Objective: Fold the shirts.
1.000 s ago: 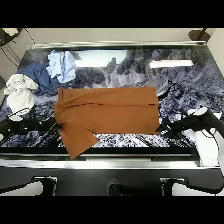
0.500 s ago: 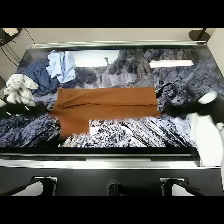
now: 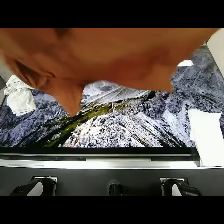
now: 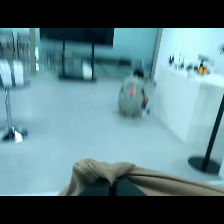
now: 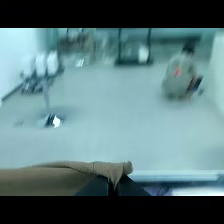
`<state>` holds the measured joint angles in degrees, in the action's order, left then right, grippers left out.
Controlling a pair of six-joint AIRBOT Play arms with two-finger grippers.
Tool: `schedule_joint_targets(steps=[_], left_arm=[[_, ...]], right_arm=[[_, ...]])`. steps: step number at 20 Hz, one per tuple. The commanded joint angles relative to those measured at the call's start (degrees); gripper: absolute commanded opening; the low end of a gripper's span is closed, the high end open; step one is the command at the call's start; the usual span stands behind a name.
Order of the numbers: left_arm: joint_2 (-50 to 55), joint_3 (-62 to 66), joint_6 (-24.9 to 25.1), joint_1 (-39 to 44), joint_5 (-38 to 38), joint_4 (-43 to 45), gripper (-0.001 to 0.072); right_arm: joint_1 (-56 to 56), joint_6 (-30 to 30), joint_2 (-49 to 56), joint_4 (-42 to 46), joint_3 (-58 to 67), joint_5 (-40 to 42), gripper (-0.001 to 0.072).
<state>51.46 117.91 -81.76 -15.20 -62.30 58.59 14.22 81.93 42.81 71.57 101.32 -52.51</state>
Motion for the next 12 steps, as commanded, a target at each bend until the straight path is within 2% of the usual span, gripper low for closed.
schedule_joint_targets(steps=[1, 5, 8, 10, 12], left_arm=[[-7.3, 0.9, -3.0, 0.3, 0.9, 0.0, 0.0026], [-7.7, 0.8, -2.9, 0.3, 0.9, 0.0, 0.0026], [-5.9, 0.8, -2.9, 0.3, 0.0, 0.5, 0.0026], [-3.1, 0.8, -3.0, 0.3, -2.2, 3.5, 0.0026], [2.2, 0.5, -3.3, 0.3, -8.8, 6.2, 0.0026]], right_arm=[[-0.1, 4.9, -7.3, 6.3, 2.6, -2.1, 0.0042], [-0.1, 5.0, -8.0, 7.4, 2.6, -3.6, 0.0042], [-0.1, 7.3, -6.4, 9.1, 2.6, -4.7, 0.0041], [-0.1, 7.2, -3.6, 9.4, 2.6, -8.7, 0.0040], [-0.1, 5.6, 2.3, 9.4, 2.5, -17.9, 0.0039]])
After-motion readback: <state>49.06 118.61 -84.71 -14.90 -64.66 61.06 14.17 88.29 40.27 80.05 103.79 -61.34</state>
